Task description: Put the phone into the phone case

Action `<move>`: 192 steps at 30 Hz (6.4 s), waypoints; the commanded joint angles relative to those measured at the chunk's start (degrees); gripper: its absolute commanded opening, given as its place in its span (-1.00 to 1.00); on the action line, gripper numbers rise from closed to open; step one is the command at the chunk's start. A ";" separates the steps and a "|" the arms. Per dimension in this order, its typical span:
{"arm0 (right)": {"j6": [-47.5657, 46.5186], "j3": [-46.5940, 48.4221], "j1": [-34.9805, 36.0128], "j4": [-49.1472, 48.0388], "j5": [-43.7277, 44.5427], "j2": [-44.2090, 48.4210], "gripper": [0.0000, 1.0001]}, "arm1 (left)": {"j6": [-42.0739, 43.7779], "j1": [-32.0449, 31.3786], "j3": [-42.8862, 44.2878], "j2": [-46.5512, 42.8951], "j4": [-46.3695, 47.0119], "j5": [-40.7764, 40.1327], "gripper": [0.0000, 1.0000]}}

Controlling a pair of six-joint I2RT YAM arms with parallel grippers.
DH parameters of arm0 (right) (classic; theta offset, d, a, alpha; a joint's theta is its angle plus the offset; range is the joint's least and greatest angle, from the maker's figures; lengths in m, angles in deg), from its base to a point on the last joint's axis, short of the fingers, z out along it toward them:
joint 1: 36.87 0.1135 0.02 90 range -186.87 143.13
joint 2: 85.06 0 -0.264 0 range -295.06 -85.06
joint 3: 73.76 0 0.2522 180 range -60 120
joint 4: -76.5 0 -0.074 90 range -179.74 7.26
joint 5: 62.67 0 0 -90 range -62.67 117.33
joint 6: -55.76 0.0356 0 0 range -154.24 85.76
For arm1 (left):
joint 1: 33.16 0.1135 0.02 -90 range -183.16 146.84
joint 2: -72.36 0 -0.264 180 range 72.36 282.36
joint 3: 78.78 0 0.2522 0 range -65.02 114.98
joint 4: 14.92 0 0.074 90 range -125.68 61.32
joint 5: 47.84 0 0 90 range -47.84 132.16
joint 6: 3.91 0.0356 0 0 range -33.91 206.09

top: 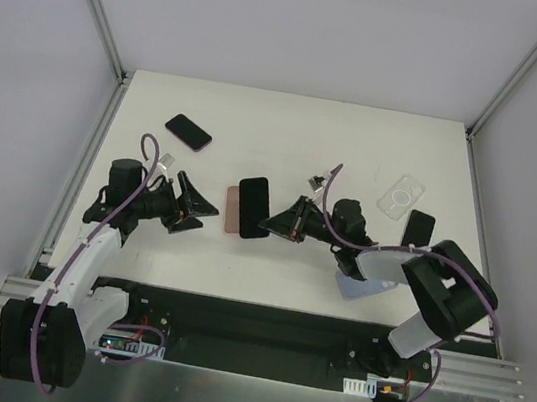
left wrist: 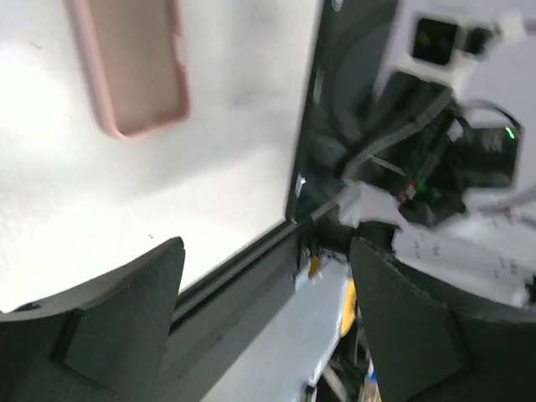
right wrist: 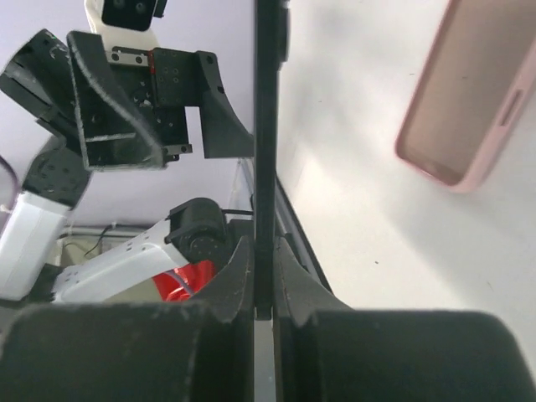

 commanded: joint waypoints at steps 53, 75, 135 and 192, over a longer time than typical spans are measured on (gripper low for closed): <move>-30.78 0.48 0.53 69.46 27.02 42.59 -0.97 | -6.49 -31.01 29.41 44.98 -25.60 -47.96 -0.29; -30.24 14.45 6.41 58.82 16.65 17.38 -0.97 | -3.06 -24.86 20.09 38.90 -13.56 -38.38 -1.00; -24.54 17.00 7.82 56.09 19.37 7.61 -0.97 | -8.86 -29.43 11.48 35.39 -6.70 -33.63 -1.00; -22.08 10.32 8.35 43.61 10.49 -3.20 -0.97 | -2.80 -25.83 21.32 39.70 -15.40 -44.00 -1.00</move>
